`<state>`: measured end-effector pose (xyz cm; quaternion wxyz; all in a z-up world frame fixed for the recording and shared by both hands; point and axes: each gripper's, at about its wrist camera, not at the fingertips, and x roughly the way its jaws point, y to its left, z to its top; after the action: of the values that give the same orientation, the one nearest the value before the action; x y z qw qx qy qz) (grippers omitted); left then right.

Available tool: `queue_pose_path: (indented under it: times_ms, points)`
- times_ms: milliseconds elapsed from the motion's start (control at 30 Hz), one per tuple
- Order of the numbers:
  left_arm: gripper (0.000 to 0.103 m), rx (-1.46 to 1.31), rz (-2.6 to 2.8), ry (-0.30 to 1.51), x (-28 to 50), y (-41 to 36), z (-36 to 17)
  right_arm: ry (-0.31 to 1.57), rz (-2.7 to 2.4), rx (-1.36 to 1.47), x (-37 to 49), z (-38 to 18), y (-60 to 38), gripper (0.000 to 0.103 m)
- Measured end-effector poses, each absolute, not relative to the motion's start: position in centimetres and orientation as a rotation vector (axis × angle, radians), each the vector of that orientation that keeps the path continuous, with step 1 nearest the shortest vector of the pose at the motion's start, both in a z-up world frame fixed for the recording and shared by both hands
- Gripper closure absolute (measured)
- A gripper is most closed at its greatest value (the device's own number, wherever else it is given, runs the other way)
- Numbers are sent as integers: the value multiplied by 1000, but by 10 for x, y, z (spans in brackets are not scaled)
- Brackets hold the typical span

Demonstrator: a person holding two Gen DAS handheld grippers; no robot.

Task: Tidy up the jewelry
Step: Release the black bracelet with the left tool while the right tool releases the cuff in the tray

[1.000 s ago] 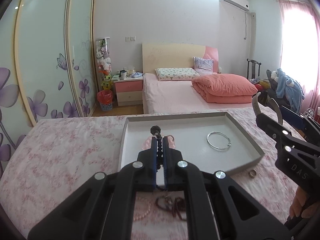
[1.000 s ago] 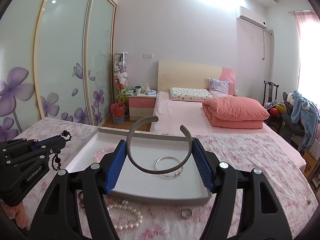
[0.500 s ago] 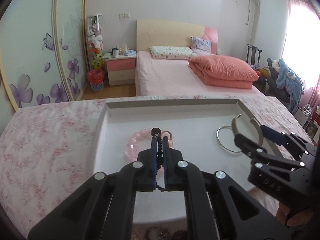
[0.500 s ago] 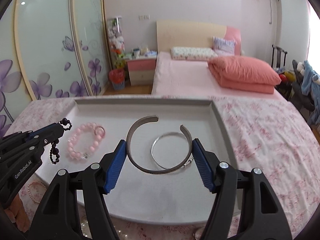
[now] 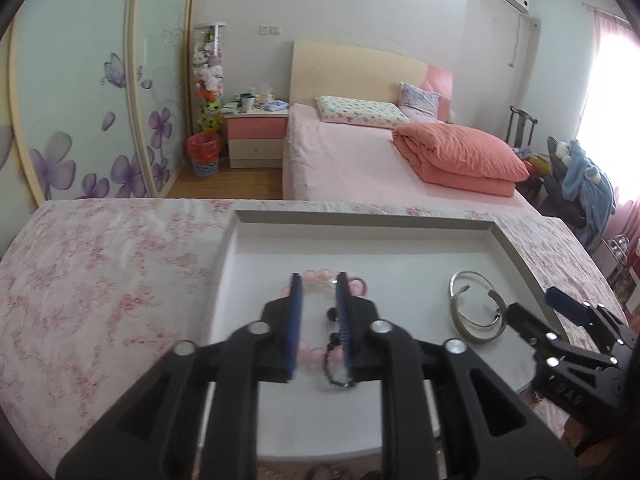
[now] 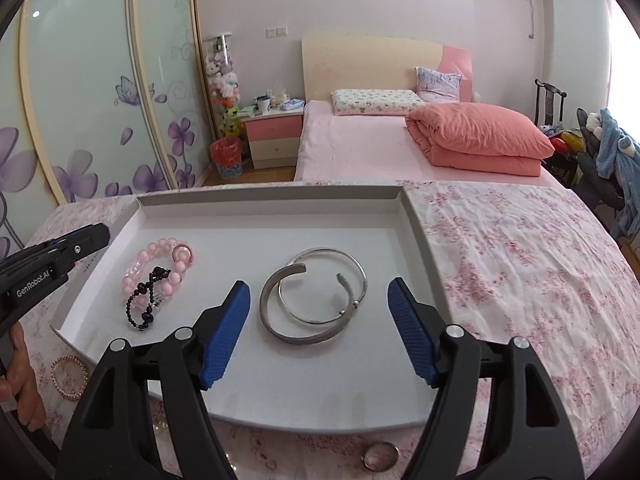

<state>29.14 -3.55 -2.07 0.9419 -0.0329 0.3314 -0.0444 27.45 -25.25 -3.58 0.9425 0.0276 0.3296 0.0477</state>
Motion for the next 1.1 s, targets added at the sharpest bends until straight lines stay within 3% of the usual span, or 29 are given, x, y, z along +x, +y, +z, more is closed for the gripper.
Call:
queue_pose_path:
  times_ms: [400, 767, 1100]
  points:
    - [56, -62, -26, 639, 225, 2, -1, 656, 68, 75, 226, -20, -278, 32]
    - [30, 1, -3, 693, 160, 28, -22, 799, 43, 95, 196, -58, -300, 32]
    - [26, 26, 10, 791, 151, 33, -50, 893, 38, 63, 210, -80, -288, 48]
